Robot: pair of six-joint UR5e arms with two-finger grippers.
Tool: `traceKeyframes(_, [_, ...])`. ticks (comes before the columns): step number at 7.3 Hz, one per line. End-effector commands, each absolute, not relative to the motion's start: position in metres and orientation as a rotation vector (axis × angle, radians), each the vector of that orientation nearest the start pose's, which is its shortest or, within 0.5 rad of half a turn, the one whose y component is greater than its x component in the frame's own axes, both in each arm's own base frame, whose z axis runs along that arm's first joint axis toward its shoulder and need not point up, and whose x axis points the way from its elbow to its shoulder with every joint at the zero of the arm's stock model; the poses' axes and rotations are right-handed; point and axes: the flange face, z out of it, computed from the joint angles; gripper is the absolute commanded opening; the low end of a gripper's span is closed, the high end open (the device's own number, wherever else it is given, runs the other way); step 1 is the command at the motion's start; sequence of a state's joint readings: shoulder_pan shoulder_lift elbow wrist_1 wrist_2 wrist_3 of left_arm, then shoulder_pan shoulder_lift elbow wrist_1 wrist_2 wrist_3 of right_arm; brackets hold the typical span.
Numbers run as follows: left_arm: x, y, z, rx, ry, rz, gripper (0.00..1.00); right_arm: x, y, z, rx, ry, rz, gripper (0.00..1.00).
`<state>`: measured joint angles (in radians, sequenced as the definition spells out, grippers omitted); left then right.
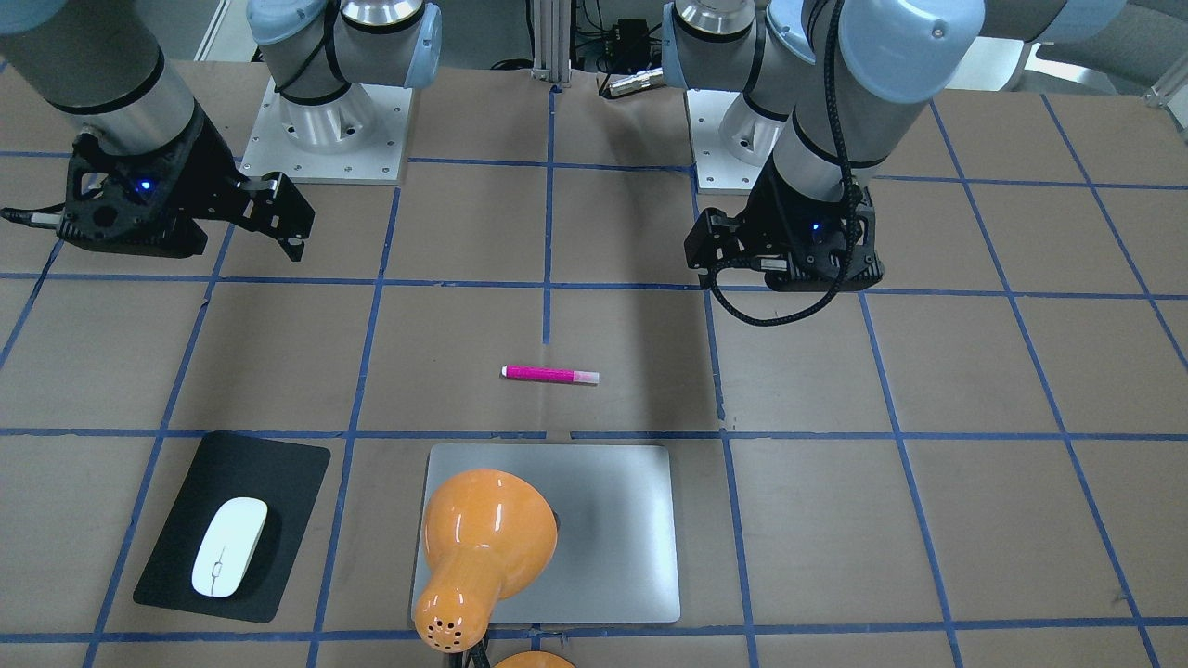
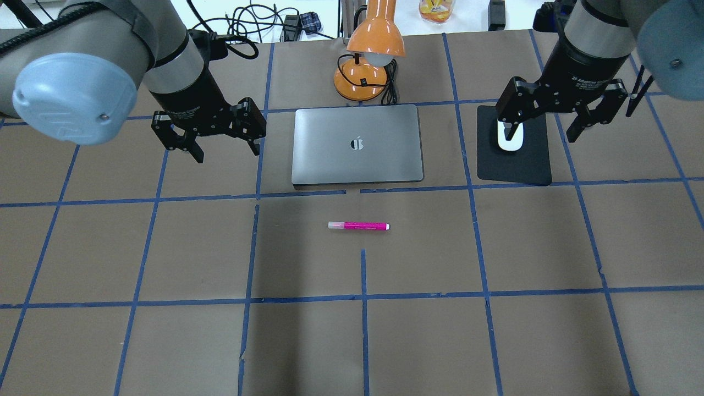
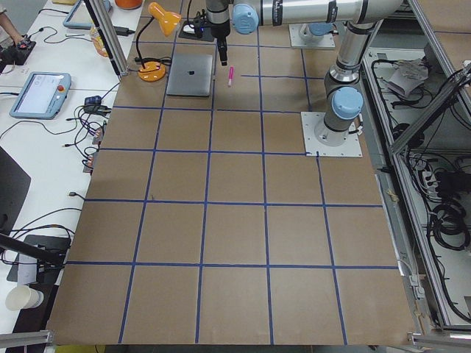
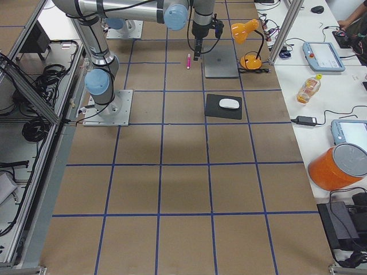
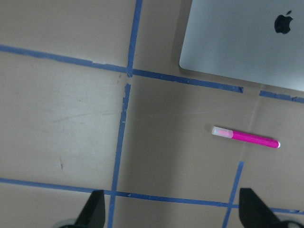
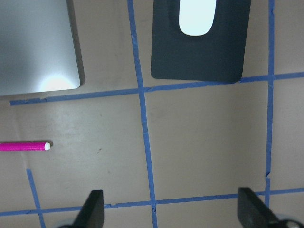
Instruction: Place pen and mouse around notebook
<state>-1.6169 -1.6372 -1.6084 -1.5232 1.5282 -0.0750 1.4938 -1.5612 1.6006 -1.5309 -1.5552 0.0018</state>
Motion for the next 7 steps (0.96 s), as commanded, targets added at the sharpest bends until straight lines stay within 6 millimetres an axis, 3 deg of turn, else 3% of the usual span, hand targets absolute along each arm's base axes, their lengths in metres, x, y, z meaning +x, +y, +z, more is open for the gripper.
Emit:
traceKeyframes(1, [-0.160,-0.492,0.474,0.103,3.168,0.061,1.00,0.101,-0.478,0.480,0.199,3.119,0.110,1.00])
traceKeyframes(3, [-0.159,-0.488,0.485,0.102,3.168,0.042,1.00,0.115,-0.459,0.479,0.305,3.112,0.124,1.00])
traceKeyframes(7, [-0.160,-0.489,0.484,0.082,3.169,0.042,1.00,0.116,-0.453,0.486,0.298,3.119,0.097,1.00])
